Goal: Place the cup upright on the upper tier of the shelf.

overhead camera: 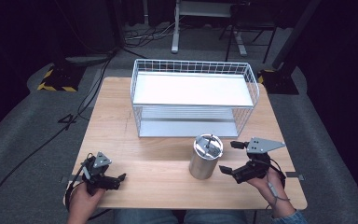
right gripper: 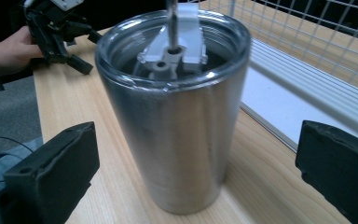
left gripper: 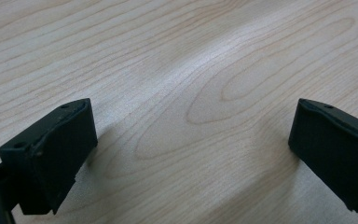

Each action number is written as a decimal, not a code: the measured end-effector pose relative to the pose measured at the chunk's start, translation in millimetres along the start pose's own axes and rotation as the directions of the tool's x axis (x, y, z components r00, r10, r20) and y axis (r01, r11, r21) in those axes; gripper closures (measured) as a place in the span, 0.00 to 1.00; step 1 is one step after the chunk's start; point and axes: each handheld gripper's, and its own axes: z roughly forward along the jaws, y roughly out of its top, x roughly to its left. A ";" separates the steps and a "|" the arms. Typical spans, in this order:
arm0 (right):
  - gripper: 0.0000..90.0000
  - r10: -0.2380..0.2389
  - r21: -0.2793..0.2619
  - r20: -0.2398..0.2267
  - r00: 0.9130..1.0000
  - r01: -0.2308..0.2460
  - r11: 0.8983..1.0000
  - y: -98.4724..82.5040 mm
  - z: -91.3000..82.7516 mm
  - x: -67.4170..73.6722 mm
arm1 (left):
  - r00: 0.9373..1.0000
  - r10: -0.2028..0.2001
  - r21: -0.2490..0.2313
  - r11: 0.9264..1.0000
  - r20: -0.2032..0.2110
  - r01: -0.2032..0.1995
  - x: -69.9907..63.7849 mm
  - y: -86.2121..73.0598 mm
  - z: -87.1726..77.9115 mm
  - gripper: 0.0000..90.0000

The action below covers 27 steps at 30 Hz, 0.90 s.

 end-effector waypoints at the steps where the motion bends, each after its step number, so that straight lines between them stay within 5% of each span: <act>1: 0.00 -0.002 -0.002 -0.006 1.000 0.002 1.000 0.5 1.8 0.9 | 1.000 0.000 0.000 1.000 0.000 0.000 0.0 0.0 0.0 0.01; 12: 0.00 -0.021 -0.021 -0.060 0.998 0.019 1.000 7.5 20.6 8.1 | 1.000 0.000 0.000 1.000 0.000 0.000 0.0 0.0 0.0 0.01; 27: 0.00 -0.016 -0.017 -0.065 0.998 0.015 1.000 7.6 54.4 2.4 | 1.000 0.000 0.000 1.000 0.000 0.000 0.0 0.0 0.0 0.01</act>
